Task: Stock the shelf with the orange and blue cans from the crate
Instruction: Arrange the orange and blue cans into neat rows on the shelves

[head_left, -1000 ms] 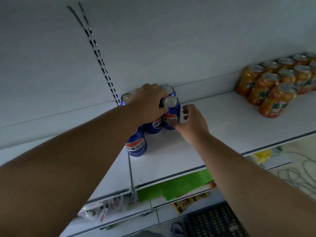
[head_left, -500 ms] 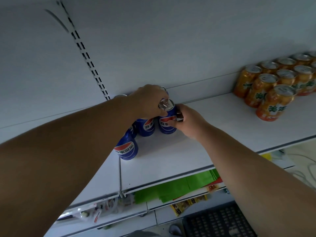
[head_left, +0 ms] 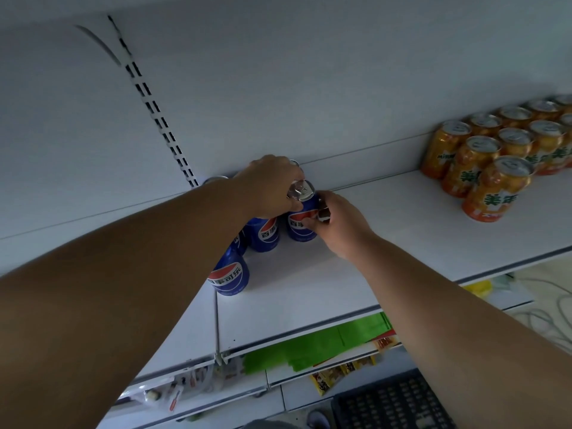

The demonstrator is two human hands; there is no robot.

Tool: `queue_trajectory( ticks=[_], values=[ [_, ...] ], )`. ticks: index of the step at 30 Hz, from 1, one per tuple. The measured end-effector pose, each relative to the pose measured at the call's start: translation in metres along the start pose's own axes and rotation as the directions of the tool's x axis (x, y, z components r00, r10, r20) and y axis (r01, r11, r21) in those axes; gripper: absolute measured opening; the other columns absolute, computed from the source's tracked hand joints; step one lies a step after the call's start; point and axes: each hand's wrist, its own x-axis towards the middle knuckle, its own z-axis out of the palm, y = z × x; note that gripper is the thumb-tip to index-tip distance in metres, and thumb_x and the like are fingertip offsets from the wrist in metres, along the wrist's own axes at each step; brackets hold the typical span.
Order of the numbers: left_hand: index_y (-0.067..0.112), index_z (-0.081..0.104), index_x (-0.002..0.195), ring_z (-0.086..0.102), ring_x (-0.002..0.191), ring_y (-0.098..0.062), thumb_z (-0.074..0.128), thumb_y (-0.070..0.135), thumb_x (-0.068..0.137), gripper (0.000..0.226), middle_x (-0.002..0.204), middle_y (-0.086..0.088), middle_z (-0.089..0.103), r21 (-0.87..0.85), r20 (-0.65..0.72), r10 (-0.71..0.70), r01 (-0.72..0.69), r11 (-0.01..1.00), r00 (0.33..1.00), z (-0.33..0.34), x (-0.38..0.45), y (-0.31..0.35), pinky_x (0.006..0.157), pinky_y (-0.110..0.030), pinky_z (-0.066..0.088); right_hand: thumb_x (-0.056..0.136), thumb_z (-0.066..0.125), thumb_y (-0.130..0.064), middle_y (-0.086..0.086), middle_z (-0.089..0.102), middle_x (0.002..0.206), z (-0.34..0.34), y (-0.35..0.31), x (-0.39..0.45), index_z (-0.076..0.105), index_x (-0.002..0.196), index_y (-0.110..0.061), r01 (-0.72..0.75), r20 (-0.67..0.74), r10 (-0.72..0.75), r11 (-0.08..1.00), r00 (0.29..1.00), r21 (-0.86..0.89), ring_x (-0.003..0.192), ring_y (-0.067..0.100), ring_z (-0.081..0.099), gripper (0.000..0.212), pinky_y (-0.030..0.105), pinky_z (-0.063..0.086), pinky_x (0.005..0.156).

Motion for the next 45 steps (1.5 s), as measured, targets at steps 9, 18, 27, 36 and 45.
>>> queue_trajectory(
  ticks=[9, 18, 27, 36, 45],
  values=[
    [0.018, 0.059, 0.125, 0.055, 0.104, -0.028, 0.074, 0.054, 0.076, 0.063, 0.113, -0.008, 0.059, 0.063, -0.011, -0.017, 0.018, 0.998, 1.0, -0.004, -0.02, -0.016, 0.088, -0.042, 0.047, 0.081, 0.073, -0.045, 0.002, 0.061, 0.117, 0.006, -0.006, -0.018, 0.05, 0.13, -0.013, -0.152, -0.076, 0.145, 0.983, 0.987, -0.105, 0.1, 0.019, 0.061, 0.062, 0.031, 0.049, 0.079],
    [0.021, 0.059, 0.122, 0.057, 0.098, -0.024, 0.079, 0.048, 0.072, 0.061, 0.113, -0.003, 0.058, 0.147, 0.117, 0.054, -0.072, 0.987, 0.992, -0.012, -0.042, -0.046, 0.085, -0.04, 0.05, 0.084, 0.069, -0.043, -0.007, 0.062, 0.095, 0.048, -0.04, -0.057, 0.06, 0.105, -0.02, -0.081, -0.127, 0.067, 0.99, 0.99, -0.112, 0.082, 0.01, 0.058, 0.032, 0.021, 0.04, 0.066],
    [0.028, 0.053, 0.135, 0.054, 0.112, -0.021, 0.081, 0.021, 0.073, 0.068, 0.128, 0.001, 0.053, 0.161, 0.216, 0.239, -0.276, 0.948, 0.947, -0.023, -0.03, -0.041, 0.095, -0.04, 0.049, 0.083, 0.071, -0.038, -0.01, 0.065, 0.091, 0.081, -0.06, -0.057, 0.057, 0.099, -0.025, -0.188, -0.246, 0.166, 0.98, 0.955, -0.071, 0.081, 0.012, 0.062, 0.025, 0.025, 0.046, 0.066],
    [0.025, 0.054, 0.137, 0.053, 0.115, -0.023, 0.08, 0.014, 0.073, 0.07, 0.129, -0.001, 0.052, 0.192, 0.215, 0.274, -0.316, 0.929, 0.937, -0.019, -0.022, -0.051, 0.094, -0.036, 0.047, 0.089, 0.065, -0.028, -0.002, 0.067, 0.094, 0.084, -0.067, -0.042, 0.051, 0.093, -0.022, -0.273, -0.259, 0.246, 0.959, 0.934, -0.073, 0.086, 0.022, 0.064, 0.016, 0.029, 0.043, 0.068],
    [0.021, 0.057, 0.123, 0.054, 0.104, -0.021, 0.079, 0.019, 0.075, 0.054, 0.112, -0.002, 0.053, -0.041, -0.021, 0.146, -0.147, 0.988, 0.989, -0.013, -0.049, -0.07, 0.089, -0.039, 0.047, 0.09, 0.062, -0.031, -0.009, 0.067, 0.09, 0.07, -0.072, -0.051, 0.057, 0.093, -0.023, -0.17, -0.193, 0.152, 0.982, 0.969, -0.08, 0.08, 0.013, 0.063, 0.01, 0.026, 0.046, 0.065]
  ],
)
